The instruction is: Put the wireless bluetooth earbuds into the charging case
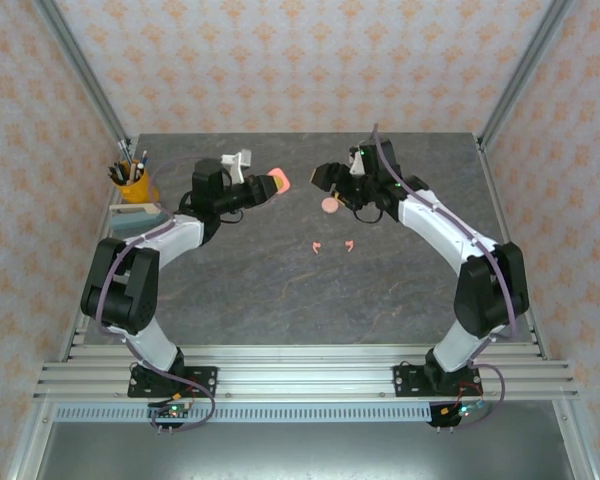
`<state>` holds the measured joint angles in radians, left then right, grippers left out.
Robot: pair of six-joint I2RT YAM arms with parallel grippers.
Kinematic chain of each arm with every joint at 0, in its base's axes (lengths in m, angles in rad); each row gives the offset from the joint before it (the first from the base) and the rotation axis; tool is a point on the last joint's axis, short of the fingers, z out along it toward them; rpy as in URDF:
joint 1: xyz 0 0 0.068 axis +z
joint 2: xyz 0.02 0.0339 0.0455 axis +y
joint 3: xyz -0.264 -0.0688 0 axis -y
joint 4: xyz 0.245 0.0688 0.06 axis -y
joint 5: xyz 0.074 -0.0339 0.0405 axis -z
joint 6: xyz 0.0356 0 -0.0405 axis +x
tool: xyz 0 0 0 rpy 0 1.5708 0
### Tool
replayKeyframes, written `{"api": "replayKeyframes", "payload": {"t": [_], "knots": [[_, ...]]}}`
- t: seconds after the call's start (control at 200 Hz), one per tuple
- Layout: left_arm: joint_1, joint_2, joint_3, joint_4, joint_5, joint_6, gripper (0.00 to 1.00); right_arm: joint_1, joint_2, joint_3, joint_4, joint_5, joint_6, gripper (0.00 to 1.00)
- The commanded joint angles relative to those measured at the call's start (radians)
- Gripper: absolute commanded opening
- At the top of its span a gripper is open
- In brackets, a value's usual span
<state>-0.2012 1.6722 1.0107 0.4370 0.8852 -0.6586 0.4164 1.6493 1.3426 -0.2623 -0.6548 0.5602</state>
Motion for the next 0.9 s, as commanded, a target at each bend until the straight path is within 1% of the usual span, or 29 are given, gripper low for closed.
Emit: {"api": "replayKeyframes", "payload": {"t": [0.0, 0.085, 0.24, 0.26, 0.32, 0.47, 0.716, 0.801, 0.891], "knots": [[0.000, -0.043, 0.070, -0.126, 0.138, 0.081, 0.00, 0.004, -0.027, -0.031, 0.083, -0.136, -0.163, 0.73], [-0.004, -0.052, 0.092, -0.175, 0.165, 0.103, 0.00, 0.006, -0.027, -0.036, 0.113, -0.174, -0.160, 0.72], [-0.020, -0.056, 0.116, -0.236, 0.194, 0.119, 0.00, 0.009, -0.007, -0.025, 0.139, -0.195, -0.148, 0.71], [-0.024, -0.054, 0.121, -0.246, 0.196, 0.148, 0.00, 0.010, -0.003, -0.022, 0.139, -0.200, -0.148, 0.71], [-0.033, -0.053, 0.132, -0.273, 0.199, 0.165, 0.00, 0.014, 0.005, -0.012, 0.139, -0.207, -0.148, 0.70], [-0.050, -0.047, 0.150, -0.288, 0.205, 0.172, 0.00, 0.028, 0.025, 0.011, 0.130, -0.213, -0.153, 0.69], [-0.056, -0.070, 0.177, -0.320, 0.242, 0.188, 0.00, 0.026, 0.080, 0.027, 0.107, -0.155, -0.150, 0.63], [-0.055, -0.096, 0.182, -0.362, 0.251, 0.216, 0.00, 0.010, 0.092, 0.006, 0.135, -0.147, -0.129, 0.61], [-0.055, -0.132, 0.176, -0.365, 0.262, 0.217, 0.00, -0.004, 0.108, -0.014, 0.162, -0.136, -0.107, 0.59]]}}
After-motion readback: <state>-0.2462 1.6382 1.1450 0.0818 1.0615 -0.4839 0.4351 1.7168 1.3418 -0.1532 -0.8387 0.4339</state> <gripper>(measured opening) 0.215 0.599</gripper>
